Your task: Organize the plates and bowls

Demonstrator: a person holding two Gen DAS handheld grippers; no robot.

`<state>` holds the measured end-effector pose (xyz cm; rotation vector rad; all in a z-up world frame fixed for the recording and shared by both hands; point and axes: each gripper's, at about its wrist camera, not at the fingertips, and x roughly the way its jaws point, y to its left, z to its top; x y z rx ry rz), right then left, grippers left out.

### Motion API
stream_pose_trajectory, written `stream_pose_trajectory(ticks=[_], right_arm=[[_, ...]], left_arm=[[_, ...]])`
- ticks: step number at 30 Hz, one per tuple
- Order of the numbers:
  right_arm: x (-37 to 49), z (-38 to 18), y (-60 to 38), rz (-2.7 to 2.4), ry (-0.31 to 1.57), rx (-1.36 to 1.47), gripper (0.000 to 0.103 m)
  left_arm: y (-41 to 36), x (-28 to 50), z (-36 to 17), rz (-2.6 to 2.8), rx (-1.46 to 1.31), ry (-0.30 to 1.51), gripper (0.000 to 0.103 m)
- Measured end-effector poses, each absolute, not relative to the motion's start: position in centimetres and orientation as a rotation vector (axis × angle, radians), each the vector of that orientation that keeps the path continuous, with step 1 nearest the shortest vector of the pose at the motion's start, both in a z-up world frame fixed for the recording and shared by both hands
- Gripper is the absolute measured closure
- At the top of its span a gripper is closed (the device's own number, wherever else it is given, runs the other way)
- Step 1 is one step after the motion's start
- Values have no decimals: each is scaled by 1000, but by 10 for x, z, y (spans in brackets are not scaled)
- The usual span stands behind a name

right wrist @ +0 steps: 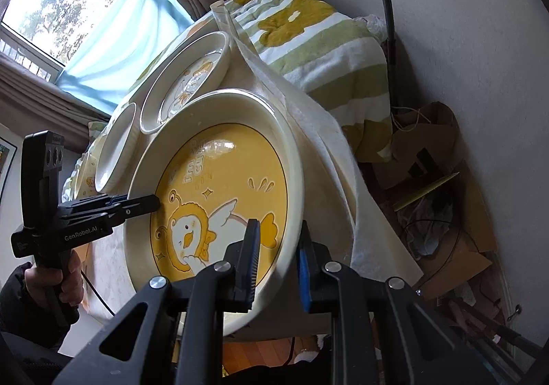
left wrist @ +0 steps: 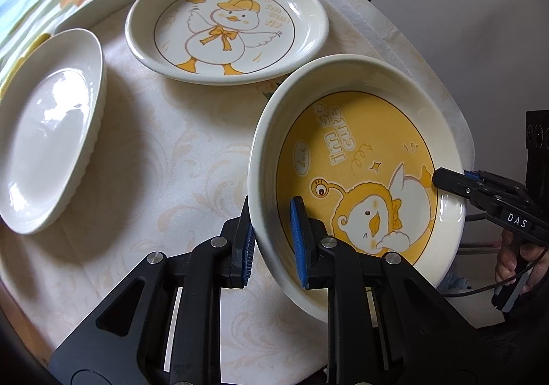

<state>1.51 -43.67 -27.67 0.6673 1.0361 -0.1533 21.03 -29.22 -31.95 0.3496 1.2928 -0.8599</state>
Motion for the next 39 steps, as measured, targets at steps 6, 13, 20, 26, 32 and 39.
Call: stream_pose_trajectory(ticks=[6,13,20,26,32,39], right_arm=[[19,-264,-433,-124,1024,622,85],[38,-238,-415,-23,1012,541,85],[76,-211,-369,170,1014,433,85],[110,-215,-299,331,1043,356,85],[129,-242,-227,441,1105,316,85],[146,-273,-170,459,1157,270,85]], left_arm=[[-281,203,-303,-837,311,1265,86],[-235,191,-265,-757,212,1208,86],[-151,175,-221,-596,97,1136,86],[-67,158,-212,-448,28,1108,86],[10,155,-242,-337,-41,1159,86],[62,164,-282,-297,-113,1209,86]])
